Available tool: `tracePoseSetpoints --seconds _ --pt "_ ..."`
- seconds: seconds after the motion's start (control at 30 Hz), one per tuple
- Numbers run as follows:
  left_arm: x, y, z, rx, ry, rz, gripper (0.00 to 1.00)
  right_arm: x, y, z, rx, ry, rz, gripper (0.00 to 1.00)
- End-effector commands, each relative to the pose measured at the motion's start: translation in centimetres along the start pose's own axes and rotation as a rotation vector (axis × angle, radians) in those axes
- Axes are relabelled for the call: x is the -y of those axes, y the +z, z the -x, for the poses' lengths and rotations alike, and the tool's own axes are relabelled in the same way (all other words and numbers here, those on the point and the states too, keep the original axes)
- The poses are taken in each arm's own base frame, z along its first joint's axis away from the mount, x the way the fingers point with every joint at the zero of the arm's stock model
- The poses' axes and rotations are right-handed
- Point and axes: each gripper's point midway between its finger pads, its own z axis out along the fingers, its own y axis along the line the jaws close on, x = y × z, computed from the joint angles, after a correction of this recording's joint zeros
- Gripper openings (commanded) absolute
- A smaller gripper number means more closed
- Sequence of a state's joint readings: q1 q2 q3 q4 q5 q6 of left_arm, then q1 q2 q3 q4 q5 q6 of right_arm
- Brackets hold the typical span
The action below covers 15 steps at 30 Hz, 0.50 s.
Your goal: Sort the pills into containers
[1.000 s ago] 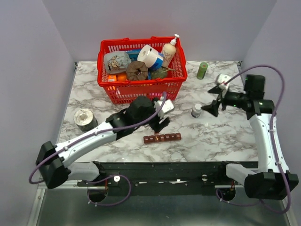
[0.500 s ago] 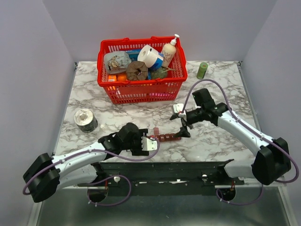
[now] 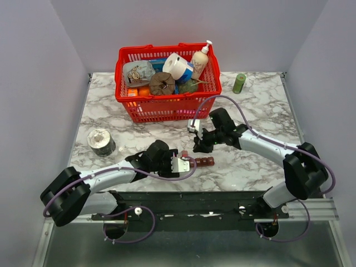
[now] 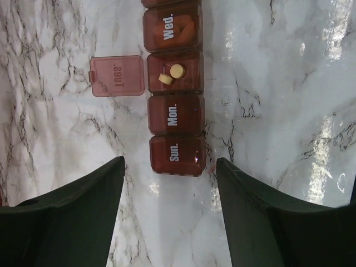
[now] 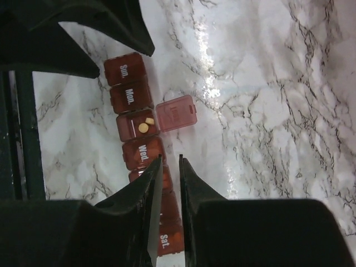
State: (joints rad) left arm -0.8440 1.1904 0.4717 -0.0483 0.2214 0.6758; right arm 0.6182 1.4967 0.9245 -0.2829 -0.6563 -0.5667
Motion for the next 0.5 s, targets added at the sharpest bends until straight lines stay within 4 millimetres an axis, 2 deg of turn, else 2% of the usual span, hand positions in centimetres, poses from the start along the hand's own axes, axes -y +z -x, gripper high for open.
tracePoseSetpoints --seconds 0.0,0.2,0.47 --pt "-0.3 0.6 1.1 0.023 0.033 -0.034 0.74 3.2 0.8 0.3 -0.057 0.048 -0.152 0.24" --pt "0.0 0.9 0.7 0.005 0.029 -0.055 0.63 3.6 2.0 -0.9 -0.106 0.134 -0.158 0.15" --pt "0.8 1.3 0.2 -0.020 0.029 -0.108 0.61 3.2 3.3 -1.4 -0.146 0.172 -0.156 0.15"
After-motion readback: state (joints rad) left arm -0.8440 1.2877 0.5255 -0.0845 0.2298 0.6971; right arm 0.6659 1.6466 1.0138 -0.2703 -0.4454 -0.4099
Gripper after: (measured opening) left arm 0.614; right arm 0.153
